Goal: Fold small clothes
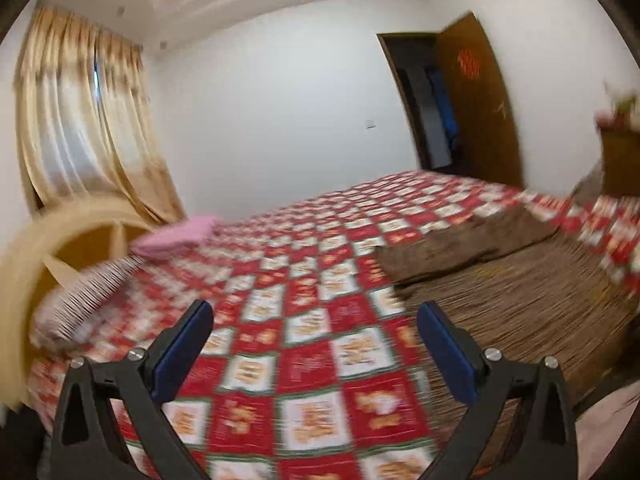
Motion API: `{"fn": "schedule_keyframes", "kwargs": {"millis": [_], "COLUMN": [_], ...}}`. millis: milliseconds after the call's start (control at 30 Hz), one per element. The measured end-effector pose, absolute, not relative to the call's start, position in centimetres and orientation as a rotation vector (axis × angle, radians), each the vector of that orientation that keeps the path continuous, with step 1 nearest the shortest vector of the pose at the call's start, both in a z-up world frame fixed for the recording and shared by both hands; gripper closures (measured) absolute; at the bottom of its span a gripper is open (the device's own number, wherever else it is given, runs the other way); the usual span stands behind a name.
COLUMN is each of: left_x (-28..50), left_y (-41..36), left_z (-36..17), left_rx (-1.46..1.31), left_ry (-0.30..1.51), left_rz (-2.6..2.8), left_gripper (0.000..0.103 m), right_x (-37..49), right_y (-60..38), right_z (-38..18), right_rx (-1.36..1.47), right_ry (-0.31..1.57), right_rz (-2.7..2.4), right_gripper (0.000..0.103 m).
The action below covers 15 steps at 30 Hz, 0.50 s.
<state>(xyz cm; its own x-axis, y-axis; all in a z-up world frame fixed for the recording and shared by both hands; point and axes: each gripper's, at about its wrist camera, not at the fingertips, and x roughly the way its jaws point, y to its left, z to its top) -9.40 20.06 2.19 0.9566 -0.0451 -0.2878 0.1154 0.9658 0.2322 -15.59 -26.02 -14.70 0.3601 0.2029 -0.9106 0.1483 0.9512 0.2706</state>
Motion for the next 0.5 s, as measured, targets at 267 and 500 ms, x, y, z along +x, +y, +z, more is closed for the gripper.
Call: {"fn": "schedule_keyframes", "kwargs": {"millis": [267,500], "left_x": [-8.3,-8.2], "left_y": [20.0,19.1], "left_z": [0.3,-0.3], "left_rx": [0.174,0.23], "left_ry": [0.384,0.406], "left_rz": [-0.129,-0.14], "left_gripper": [0.0,0.0], "right_x": [-16.3,-15.5], "right_y": [-26.9,-24.9], "right_z": [-14.8,-9.3], "right_rx": [0.382,0.419], "right_ry": [1.227,1.103], "right_rz": [0.106,0.277], "right_gripper": [0.095,0.097]}}
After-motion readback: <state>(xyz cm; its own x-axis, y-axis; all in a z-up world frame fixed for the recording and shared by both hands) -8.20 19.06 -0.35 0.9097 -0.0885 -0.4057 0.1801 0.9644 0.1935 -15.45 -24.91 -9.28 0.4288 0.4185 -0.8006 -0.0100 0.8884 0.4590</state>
